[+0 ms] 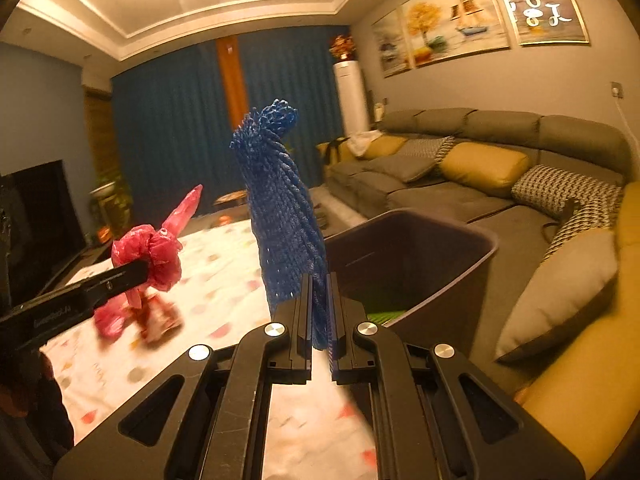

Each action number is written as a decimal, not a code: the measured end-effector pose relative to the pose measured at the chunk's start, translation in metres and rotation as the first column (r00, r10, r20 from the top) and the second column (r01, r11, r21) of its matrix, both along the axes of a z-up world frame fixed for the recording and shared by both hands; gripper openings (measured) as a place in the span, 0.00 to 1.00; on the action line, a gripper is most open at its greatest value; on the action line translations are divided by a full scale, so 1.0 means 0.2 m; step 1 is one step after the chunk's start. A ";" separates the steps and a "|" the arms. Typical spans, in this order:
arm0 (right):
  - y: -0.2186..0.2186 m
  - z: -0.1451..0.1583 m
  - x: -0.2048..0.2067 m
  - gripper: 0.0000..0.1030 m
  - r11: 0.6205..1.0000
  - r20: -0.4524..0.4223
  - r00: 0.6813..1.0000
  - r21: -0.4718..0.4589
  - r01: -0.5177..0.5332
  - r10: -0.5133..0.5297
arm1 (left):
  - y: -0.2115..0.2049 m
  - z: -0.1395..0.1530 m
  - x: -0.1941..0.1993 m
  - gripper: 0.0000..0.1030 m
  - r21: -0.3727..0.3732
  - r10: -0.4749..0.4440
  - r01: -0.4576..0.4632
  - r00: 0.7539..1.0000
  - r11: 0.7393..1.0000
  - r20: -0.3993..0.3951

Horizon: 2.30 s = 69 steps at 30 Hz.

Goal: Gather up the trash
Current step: 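Carry the pink bag and blue net sleeve with both tools over the grey bin, then open both tools to drop the pink bag and net sleeve into the bin, then move both open tools back over the remaining trash on the bed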

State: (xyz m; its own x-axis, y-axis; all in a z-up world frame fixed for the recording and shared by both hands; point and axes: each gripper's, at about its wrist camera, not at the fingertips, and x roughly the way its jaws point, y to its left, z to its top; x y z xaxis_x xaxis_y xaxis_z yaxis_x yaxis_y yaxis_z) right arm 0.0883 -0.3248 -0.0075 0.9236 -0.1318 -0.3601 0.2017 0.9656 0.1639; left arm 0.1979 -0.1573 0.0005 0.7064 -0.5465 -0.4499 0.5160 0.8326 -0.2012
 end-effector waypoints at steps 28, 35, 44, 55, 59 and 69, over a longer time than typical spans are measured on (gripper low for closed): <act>-0.33 -0.09 0.24 0.07 0.992 -0.028 0.994 0.058 0.111 -0.109 | -0.61 -0.18 0.36 0.22 0.038 -0.142 0.146 0.986 0.989 -0.083; -0.34 -0.10 0.29 0.07 0.993 -0.042 0.994 0.071 0.099 -0.096 | -0.65 -0.23 0.40 0.23 0.031 -0.169 0.173 0.979 0.984 -0.111; -0.36 -0.13 0.32 0.14 0.989 -0.064 0.992 0.103 0.111 -0.105 | -0.64 -0.29 0.43 0.59 0.018 -0.175 0.180 0.972 0.983 -0.156; -0.31 -0.09 0.27 0.53 0.987 -0.037 0.991 0.093 0.128 -0.125 | -0.44 -0.24 0.40 0.79 0.022 -0.051 0.054 0.994 0.998 -0.101; -0.26 -0.06 0.20 0.68 0.987 -0.009 0.989 0.063 0.145 -0.144 | -0.29 -0.21 0.33 0.82 0.051 0.038 -0.035 0.998 0.998 -0.050; -0.01 -0.02 0.15 0.84 0.997 0.012 0.998 0.041 0.062 -0.062 | 0.18 -0.15 0.14 0.85 0.103 0.232 -0.233 0.972 0.967 0.021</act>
